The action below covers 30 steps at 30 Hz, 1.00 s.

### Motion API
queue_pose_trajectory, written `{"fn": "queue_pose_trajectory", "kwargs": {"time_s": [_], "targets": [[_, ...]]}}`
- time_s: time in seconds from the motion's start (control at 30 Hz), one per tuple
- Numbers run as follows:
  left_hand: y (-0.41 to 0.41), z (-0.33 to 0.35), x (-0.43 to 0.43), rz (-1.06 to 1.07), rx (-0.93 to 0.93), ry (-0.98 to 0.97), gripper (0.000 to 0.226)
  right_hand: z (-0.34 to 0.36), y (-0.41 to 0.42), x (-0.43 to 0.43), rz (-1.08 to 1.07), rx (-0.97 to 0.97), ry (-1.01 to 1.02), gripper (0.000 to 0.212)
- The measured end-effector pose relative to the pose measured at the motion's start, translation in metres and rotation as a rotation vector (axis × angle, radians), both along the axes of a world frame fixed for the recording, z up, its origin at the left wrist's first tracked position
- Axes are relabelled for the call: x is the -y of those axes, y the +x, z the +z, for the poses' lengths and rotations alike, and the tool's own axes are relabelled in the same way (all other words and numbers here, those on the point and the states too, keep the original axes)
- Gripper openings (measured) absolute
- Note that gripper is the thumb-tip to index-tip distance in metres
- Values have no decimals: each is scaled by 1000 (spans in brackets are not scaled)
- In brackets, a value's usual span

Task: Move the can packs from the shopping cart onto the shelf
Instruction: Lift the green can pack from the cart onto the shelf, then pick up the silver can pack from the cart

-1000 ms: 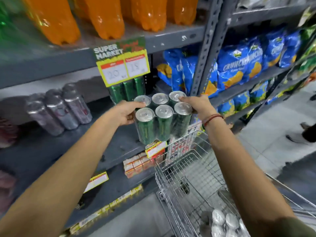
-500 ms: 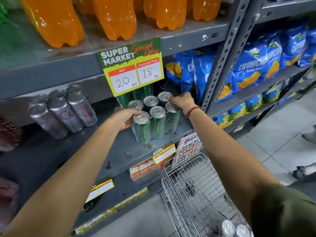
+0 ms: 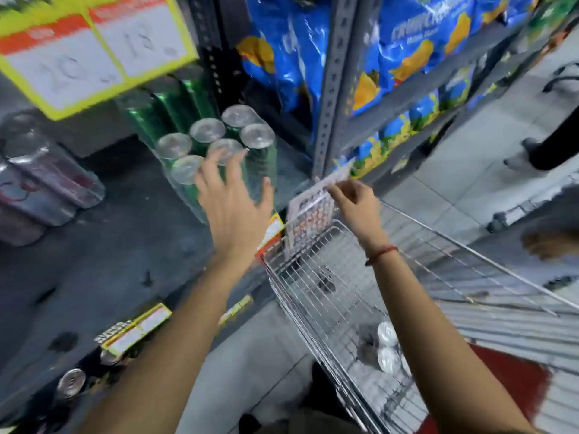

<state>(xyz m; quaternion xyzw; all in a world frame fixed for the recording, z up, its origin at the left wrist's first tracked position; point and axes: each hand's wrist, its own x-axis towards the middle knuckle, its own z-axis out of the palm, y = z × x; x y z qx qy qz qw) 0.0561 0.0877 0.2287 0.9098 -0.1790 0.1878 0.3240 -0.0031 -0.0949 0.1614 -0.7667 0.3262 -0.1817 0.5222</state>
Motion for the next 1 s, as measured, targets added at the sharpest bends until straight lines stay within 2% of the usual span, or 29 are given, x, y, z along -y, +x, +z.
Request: {"fn": "queue_pose_trajectory", "kwargs": {"time_s": [0.07, 0.13, 0.2, 0.27, 0.33, 0.47, 0.53, 0.6, 0.73, 0.9, 1.0], "targets": [[-25, -20, 28, -156, 45, 35, 39, -45, -45, 10, -95, -121, 127, 33], [-47, -49, 55, -325, -25, 118, 37, -89, -95, 16, -222, -232, 263, 25], [-70, -86, 78, -454, -219, 285, 44, -129, -146, 14, -342, -363, 326, 17], [-92, -124, 97, -572, -429, 467, 48, -162, -195, 7, -437, -503, 391, 16], [-112, -158, 111, -722, -564, 589, 49, -189, -235, -2, -584, -611, 464, 22], [-147, -206, 137, -900, -846, 724, 47, -216, -278, -17, -916, -642, 617, 23], [-163, -223, 148, -839, -1029, 739, 45, -222, -287, -10, -994, -668, 498, 34], [-181, -237, 155, -686, -1252, 725, 46, -223, -293, 1, -970, -680, 375, 48], [-216, -257, 159, -463, -1593, 737, 62, -235, -300, 26, -690, -743, 249, 71], [-219, -278, 161, -327, -1672, 587, 58, -245, -301, 45, -583, -697, 332, 80], [-219, -283, 156, -261, -1696, 490, 62, -247, -301, 51, -600, -673, 356, 69]]}}
